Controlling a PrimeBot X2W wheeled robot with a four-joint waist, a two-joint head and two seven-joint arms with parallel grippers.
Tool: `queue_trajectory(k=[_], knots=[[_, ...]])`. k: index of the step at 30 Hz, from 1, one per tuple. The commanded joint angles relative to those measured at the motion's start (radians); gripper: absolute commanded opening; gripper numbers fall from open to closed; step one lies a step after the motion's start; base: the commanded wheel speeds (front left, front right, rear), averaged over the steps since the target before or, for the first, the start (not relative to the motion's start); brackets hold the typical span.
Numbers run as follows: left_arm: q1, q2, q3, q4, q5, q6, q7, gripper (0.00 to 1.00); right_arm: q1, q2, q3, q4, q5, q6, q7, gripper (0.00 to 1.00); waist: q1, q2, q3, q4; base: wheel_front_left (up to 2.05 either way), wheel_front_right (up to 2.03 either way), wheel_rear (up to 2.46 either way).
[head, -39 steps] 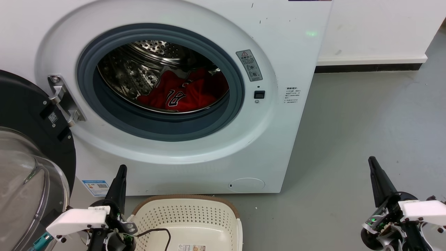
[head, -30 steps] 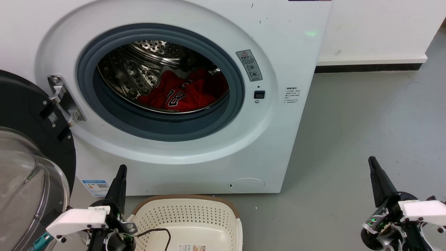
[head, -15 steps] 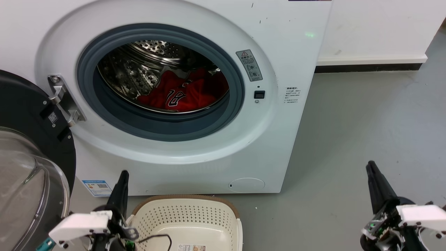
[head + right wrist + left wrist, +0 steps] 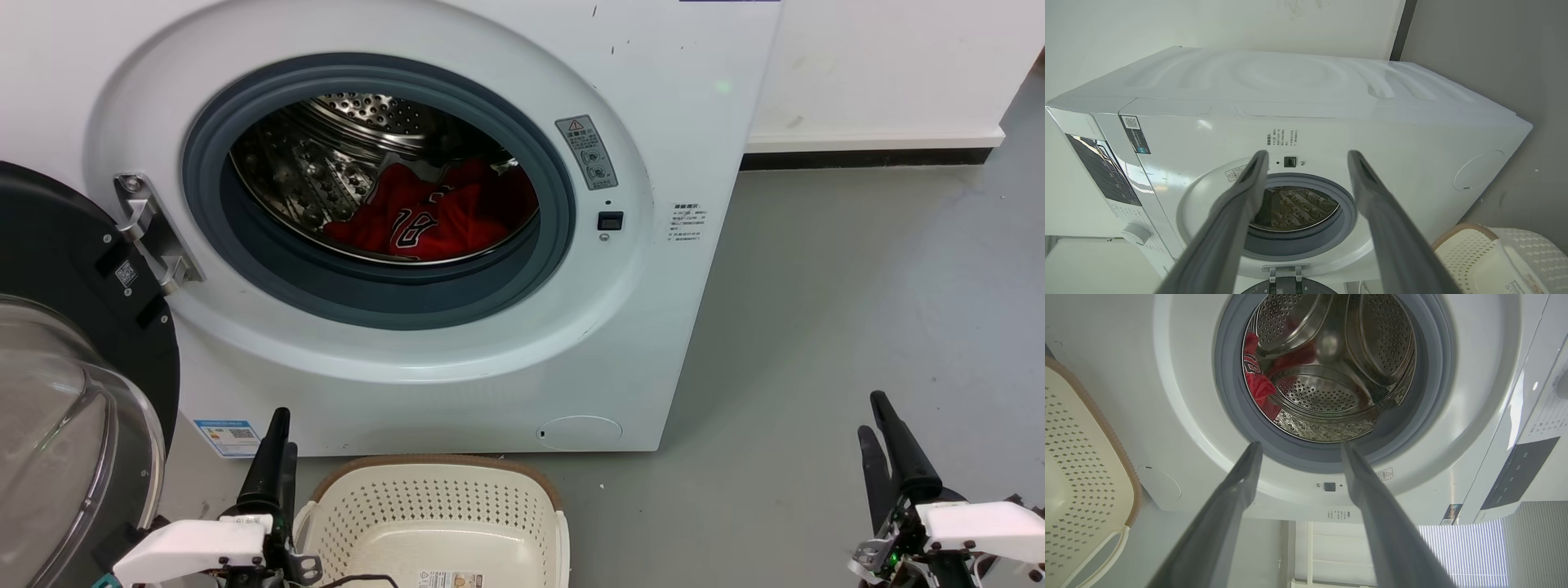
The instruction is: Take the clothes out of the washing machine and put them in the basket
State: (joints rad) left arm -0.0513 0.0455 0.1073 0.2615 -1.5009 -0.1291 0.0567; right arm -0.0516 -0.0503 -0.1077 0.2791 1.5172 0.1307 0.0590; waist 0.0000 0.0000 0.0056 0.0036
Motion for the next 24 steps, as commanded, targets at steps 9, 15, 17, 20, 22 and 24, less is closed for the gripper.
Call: queue_trajectory(k=[9, 15, 17, 20, 22, 24], knots=[[-0.001, 0.003, -0.011, -0.084, 0.21, 0.039, -0.045, 1.0, 0.006, -0.001, 0.007, -0.084, -0.216, 0.0, -0.046, 1.0, 0.0, 0.0, 0.004, 0.002, 0.0, 0.0, 0.0], [0.009, 0.003, -0.032, -0.119, 0.333, 0.069, -0.07, 1.0, 0.017, -0.001, 0.02, -0.122, -0.343, 0.0, -0.071, 1.0, 0.0, 0.0, 0.006, 0.004, 0.0, 0.0, 0.0], [0.013, 0.003, -0.038, -0.128, 0.374, 0.079, -0.078, 1.0, 0.02, -0.001, 0.027, -0.134, -0.387, 0.0, -0.079, 1.0, 0.0, 0.0, 0.006, 0.004, 0.0, 0.0, 0.0], [0.019, 0.003, -0.048, -0.14, 0.433, 0.093, -0.089, 1.0, 0.026, -0.001, 0.037, -0.152, -0.451, 0.0, -0.09, 1.0, 0.0, 0.0, 0.005, 0.005, 0.0, 0.0, 0.0], [0.023, 0.003, -0.054, -0.147, 0.471, 0.101, -0.097, 1.0, 0.03, -0.001, 0.042, -0.162, -0.491, 0.0, -0.098, 1.0, 0.0, 0.0, 0.005, 0.005, 0.0, 0.0, 0.0], [0.027, 0.003, -0.058, -0.155, 0.506, 0.109, -0.104, 1.0, 0.034, -0.001, 0.048, -0.172, -0.536, 0.0, -0.105, 1.0, 0.0, 0.0, 0.005, 0.006, 0.0, 0.0, 0.0]])
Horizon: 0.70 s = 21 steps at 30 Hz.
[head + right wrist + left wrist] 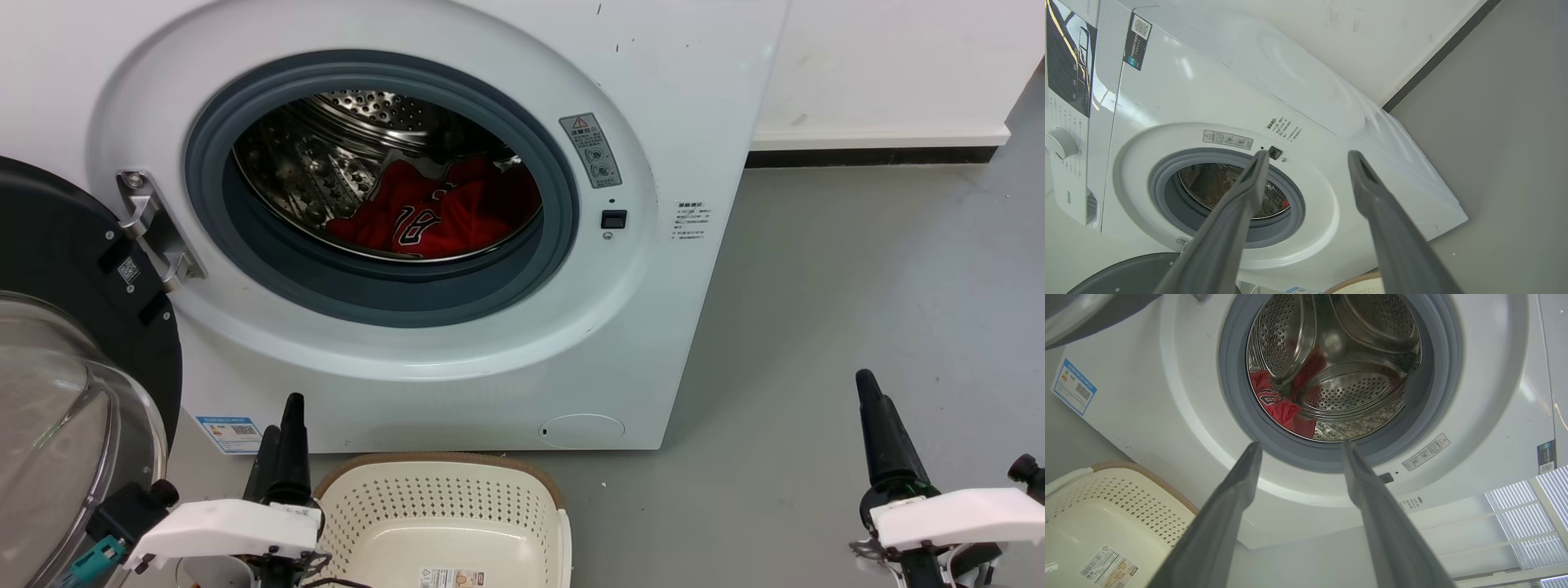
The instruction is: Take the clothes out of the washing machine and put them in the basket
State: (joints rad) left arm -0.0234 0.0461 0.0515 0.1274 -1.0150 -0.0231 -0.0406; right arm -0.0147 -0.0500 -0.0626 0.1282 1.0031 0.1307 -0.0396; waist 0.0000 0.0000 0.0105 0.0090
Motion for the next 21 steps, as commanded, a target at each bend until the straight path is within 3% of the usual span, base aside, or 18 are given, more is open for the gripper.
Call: queue_trajectory(k=[1, 21], knots=[[0.001, 0.003, -0.004, -0.024, 0.038, 0.007, -0.01, 1.0, 0.0, -0.001, 0.005, -0.026, -0.041, 0.0, -0.01, 1.0, 0.0, 0.0, 0.0, 0.0, 0.0, 0.0, 0.0], [0.037, 0.003, -0.031, -0.073, 0.348, 0.058, -0.075, 1.0, 0.038, -0.001, 0.047, -0.087, -0.394, 0.0, -0.075, 1.0, 0.0, 0.0, -0.001, 0.004, 0.0, 0.0, 0.0]])
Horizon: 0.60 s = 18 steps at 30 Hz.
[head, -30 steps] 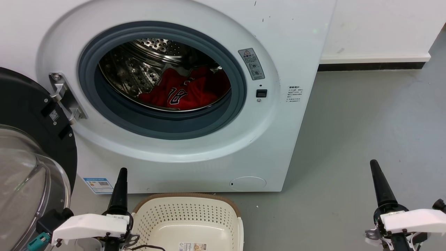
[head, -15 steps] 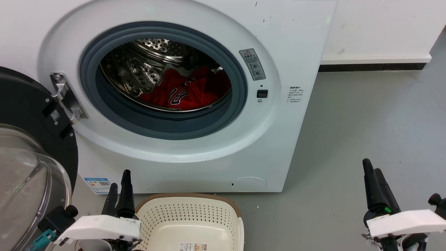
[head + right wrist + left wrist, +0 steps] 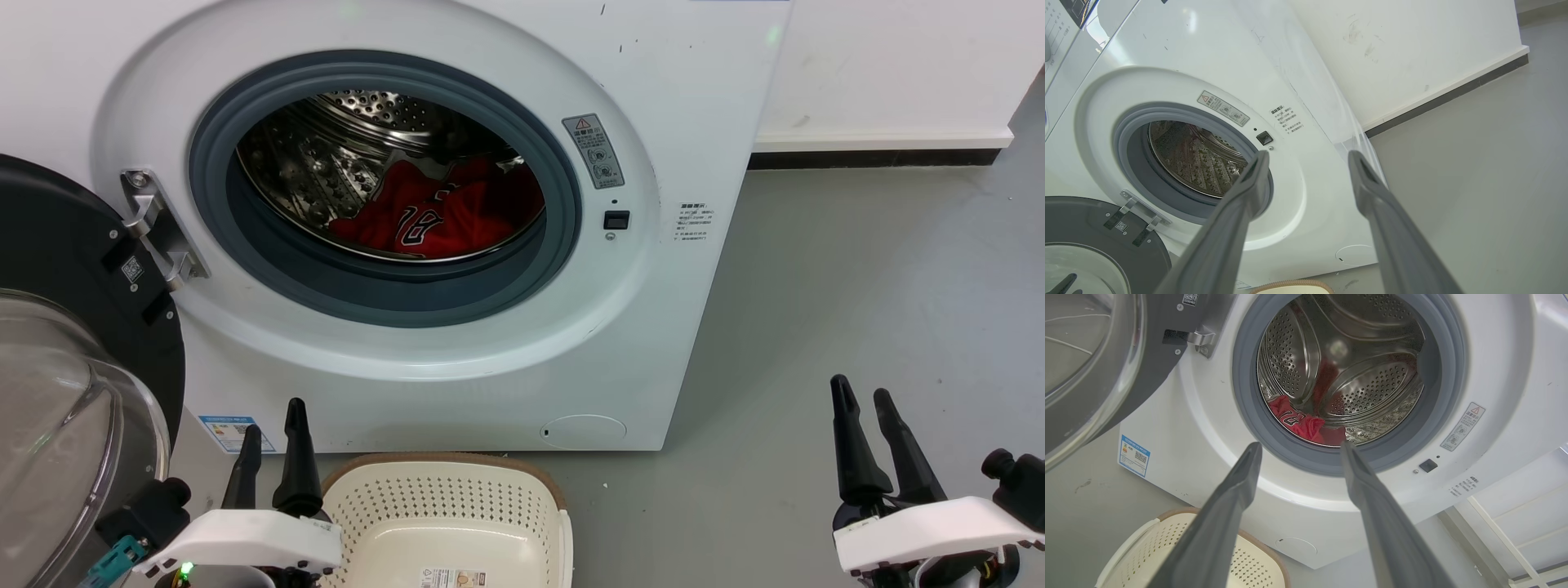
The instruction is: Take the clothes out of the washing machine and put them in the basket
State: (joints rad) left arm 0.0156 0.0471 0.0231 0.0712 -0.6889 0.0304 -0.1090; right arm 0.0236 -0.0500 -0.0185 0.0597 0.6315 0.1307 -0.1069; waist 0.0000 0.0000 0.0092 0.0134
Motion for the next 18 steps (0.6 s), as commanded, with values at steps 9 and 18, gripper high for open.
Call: queue_trajectory(k=[9, 18], knots=[[0.01, 0.003, -0.013, -0.03, 0.126, 0.015, -0.03, 1.0, 0.014, -0.001, 0.014, -0.033, -0.132, 0.0, -0.031, 1.0, 0.0, 0.0, 0.001, 0.0, 0.0, 0.0, 0.0], [0.025, 0.003, -0.025, -0.039, 0.226, 0.025, -0.053, 1.0, 0.027, -0.001, 0.022, -0.048, -0.236, 0.0, -0.055, 1.0, 0.0, 0.0, 0.001, 0.002, 0.0, 0.0, 0.0]])
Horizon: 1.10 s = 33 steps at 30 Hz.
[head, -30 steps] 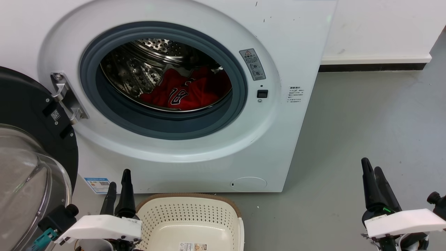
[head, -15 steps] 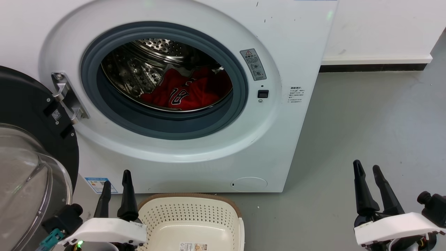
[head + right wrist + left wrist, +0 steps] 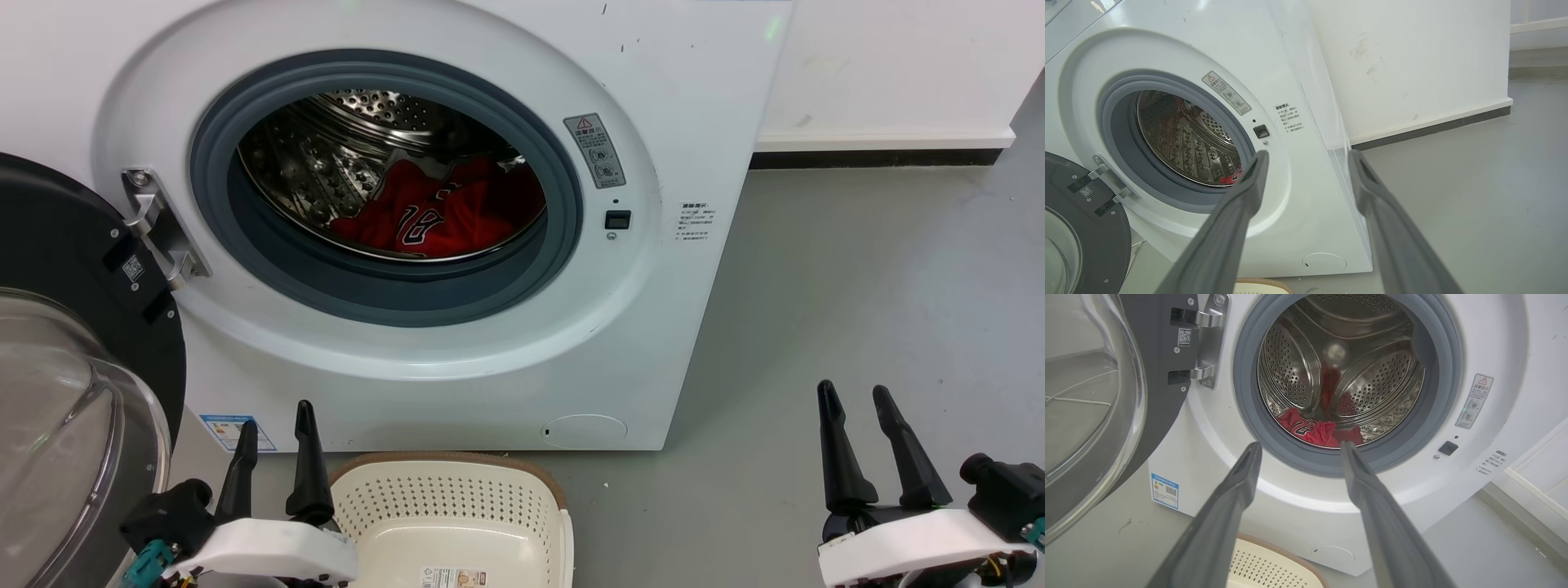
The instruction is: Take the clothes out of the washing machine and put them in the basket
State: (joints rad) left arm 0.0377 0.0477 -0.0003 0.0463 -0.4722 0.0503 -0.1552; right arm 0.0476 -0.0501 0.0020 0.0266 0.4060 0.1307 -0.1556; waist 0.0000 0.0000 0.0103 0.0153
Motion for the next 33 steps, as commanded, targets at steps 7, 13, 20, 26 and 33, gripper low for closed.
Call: queue_trajectory(k=[7, 13, 20, 26, 33], knots=[[0.012, 0.003, -0.011, -0.01, 0.082, 0.005, -0.024, 1.0, 0.013, -0.001, 0.001, -0.019, -0.077, 0.0, -0.023, 1.0, 0.0, 0.0, -0.001, 0.002, 0.0, 0.0, 0.0], [0.019, 0.003, -0.02, -0.006, 0.143, 0.003, -0.038, 1.0, 0.021, -0.001, -0.004, -0.018, -0.129, 0.0, -0.037, 1.0, 0.0, 0.0, -0.002, 0.005, 0.0, 0.0, 0.0], [0.031, 0.003, -0.027, -0.006, 0.21, 0.008, -0.055, 1.0, 0.03, 0.0, 0.004, -0.027, -0.198, 0.0, -0.053, 1.0, 0.0, 0.0, -0.005, 0.006, 0.0, 0.0, 0.0], [0.038, 0.003, -0.033, -0.003, 0.266, 0.011, -0.065, 1.0, 0.038, 0.0, 0.008, -0.037, -0.245, 0.0, -0.066, 1.0, 0.0, 0.0, -0.007, 0.007, 0.0, 0.0, 0.0], [0.046, 0.003, -0.04, 0.002, 0.32, 0.014, -0.08, 1.0, 0.049, 0.0, 0.015, -0.047, -0.297, 0.0, -0.079, 1.0, 0.0, 0.0, -0.007, 0.009, 0.0, 0.0, 0.0]])
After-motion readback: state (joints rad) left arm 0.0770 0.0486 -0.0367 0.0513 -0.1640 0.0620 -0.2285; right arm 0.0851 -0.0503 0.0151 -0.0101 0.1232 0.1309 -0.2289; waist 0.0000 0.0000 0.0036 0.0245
